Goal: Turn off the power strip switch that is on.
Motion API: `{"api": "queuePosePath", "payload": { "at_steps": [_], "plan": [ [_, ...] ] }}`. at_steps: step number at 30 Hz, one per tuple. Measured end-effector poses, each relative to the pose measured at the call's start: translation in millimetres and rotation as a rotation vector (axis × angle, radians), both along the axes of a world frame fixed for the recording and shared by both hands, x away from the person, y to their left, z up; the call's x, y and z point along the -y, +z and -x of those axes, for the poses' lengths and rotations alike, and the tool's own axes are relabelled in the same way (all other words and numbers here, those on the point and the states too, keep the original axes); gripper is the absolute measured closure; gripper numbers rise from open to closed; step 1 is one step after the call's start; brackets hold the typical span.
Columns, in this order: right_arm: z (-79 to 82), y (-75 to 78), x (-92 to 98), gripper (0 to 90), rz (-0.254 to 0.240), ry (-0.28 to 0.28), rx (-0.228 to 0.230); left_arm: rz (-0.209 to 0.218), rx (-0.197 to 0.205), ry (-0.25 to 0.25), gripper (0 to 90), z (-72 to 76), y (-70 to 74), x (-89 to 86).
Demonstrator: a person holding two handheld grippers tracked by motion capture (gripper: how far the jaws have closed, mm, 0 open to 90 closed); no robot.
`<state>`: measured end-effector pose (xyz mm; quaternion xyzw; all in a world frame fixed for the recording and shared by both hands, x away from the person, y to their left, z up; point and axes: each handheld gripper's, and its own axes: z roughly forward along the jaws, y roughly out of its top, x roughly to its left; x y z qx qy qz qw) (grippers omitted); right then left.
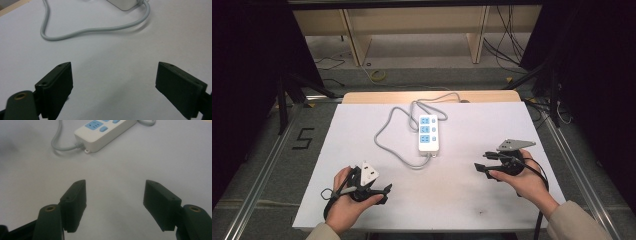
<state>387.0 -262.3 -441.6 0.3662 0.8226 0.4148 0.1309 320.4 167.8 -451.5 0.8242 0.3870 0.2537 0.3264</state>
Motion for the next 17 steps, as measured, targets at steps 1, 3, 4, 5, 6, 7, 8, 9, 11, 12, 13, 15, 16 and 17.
{"api": "queuePosePath", "payload": {
  "at_steps": [1, 3, 4, 5, 6, 7, 8, 9, 11, 12, 13, 15, 16, 17],
  "plan": [
    [4.4, -0.4, 2.5, 34.8, -0.008, 0.0, -0.003, 0.001, 0.001, 0.001, 13.9, 0.1, 0.1, 0.0],
    [11.5, 0.0, 6.6, 34.6, -0.015, 0.0, 0.005, 0.002, 0.002, 0.001, 13.9, 0.4, 0.3, -0.1],
    [14.2, 0.4, 8.2, 34.5, -0.019, -0.002, 0.006, 0.002, 0.002, 0.002, 13.9, 0.4, 0.3, -0.2],
    [18.7, 0.8, 10.6, 34.5, -0.025, -0.005, 0.01, 0.002, 0.003, 0.002, 14.0, 0.4, 0.3, -0.2],
    [21.3, 0.9, 12.1, 34.5, -0.027, -0.005, 0.014, 0.003, 0.002, 0.002, 14.0, 0.4, 0.3, -0.2],
    [24.7, 1.1, 13.8, 34.5, -0.027, -0.006, 0.014, 0.003, 0.002, 0.001, 14.0, 0.4, 0.3, -0.1],
    [27.8, 1.2, 15.6, 34.5, -0.03, -0.007, 0.015, 0.002, 0.002, 0.0, 14.0, 0.5, 0.4, 0.0],
    [30.4, 1.1, 17.4, 34.5, -0.031, -0.008, 0.014, 0.002, 0.002, -0.001, 14.0, 0.5, 0.5, 0.2],
    [34.6, 0.7, 20.3, 34.5, -0.035, -0.014, 0.01, 0.003, 0.003, 0.0, 14.0, 0.7, 0.6, 0.5],
    [36.2, 0.5, 21.7, 34.5, -0.036, -0.017, 0.009, 0.002, 0.003, -0.001, 14.0, 0.8, 0.7, 0.5],
    [37.2, 0.1, 23.0, 34.4, -0.036, -0.019, 0.009, 0.002, 0.003, -0.001, 14.0, 0.8, 0.8, 0.5],
    [38.3, -0.2, 25.1, 34.3, -0.038, -0.022, 0.009, 0.004, 0.003, 0.0, 14.0, 0.6, 0.8, 0.8],
    [38.7, 0.0, 26.2, 34.1, -0.039, -0.026, 0.009, 0.005, 0.004, -0.001, 14.0, 0.4, 0.7, 1.0],
    [38.7, 0.3, 26.9, 34.0, -0.039, -0.03, 0.009, 0.005, 0.003, -0.002, 14.0, 0.2, 0.7, 1.3]
  ]
}}
